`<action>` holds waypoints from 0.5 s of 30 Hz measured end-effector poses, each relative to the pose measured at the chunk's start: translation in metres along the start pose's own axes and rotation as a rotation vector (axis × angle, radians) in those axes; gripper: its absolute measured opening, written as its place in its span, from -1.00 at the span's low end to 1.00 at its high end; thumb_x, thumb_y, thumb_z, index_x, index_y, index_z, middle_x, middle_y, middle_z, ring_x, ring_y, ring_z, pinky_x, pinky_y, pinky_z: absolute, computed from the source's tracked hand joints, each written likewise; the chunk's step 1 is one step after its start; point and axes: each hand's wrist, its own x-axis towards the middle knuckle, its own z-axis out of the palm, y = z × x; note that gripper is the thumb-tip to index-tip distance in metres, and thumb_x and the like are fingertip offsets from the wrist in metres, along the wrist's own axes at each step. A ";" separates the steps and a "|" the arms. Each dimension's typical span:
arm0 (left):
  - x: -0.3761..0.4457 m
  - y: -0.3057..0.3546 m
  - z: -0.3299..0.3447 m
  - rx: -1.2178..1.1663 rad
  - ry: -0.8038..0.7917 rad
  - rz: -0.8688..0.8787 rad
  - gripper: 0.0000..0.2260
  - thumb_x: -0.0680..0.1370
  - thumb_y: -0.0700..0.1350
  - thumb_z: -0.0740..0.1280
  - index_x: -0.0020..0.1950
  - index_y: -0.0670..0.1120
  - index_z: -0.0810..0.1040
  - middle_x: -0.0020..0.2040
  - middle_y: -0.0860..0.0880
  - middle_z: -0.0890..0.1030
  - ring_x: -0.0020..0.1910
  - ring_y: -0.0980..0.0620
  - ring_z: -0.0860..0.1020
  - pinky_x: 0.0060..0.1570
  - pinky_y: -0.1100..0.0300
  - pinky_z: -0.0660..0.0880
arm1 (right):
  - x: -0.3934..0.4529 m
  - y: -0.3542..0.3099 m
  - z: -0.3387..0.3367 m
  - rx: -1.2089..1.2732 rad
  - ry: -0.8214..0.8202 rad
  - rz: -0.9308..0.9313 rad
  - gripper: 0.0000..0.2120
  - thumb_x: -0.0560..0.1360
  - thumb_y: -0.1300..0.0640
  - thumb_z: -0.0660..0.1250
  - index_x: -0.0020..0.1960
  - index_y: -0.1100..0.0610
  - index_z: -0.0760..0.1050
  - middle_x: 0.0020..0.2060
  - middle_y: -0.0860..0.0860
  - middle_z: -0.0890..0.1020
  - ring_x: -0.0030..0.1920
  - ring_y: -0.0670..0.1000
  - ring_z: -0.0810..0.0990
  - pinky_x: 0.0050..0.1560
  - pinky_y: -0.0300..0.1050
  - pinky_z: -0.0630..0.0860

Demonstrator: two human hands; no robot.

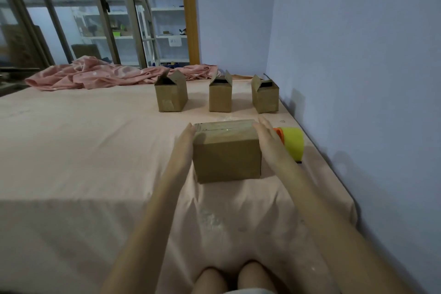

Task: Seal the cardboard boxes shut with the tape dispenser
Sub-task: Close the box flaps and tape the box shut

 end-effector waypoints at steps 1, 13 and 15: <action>-0.002 -0.003 0.005 -0.044 -0.017 -0.002 -0.54 0.64 0.09 0.07 0.48 -0.10 0.29 0.46 -0.04 0.33 0.43 0.04 0.29 0.46 0.04 0.14 | 0.003 0.002 0.005 0.036 0.011 0.042 -0.51 0.62 -0.09 0.00 0.52 -0.02 0.07 0.49 -0.10 0.17 0.47 -0.08 0.12 0.33 -0.21 0.07; -0.001 -0.009 0.014 -0.120 0.022 -0.016 -0.59 0.64 0.01 0.10 0.50 -0.01 0.26 0.45 0.05 0.32 0.37 0.08 0.30 0.29 0.26 0.19 | 0.004 0.009 0.012 0.030 0.104 0.126 -0.54 0.63 -0.04 -0.04 0.52 -0.03 0.08 0.47 -0.04 0.23 0.44 0.01 0.20 0.41 -0.05 0.18; -0.004 -0.009 0.013 -0.105 -0.014 -0.052 -0.67 0.62 0.07 0.10 0.33 0.04 0.46 0.32 0.04 0.47 0.22 0.13 0.45 0.19 0.26 0.35 | 0.002 0.006 0.009 -0.042 0.075 0.132 -0.55 0.63 -0.07 -0.06 0.49 0.02 0.17 0.41 -0.01 0.33 0.41 0.03 0.26 0.34 -0.10 0.22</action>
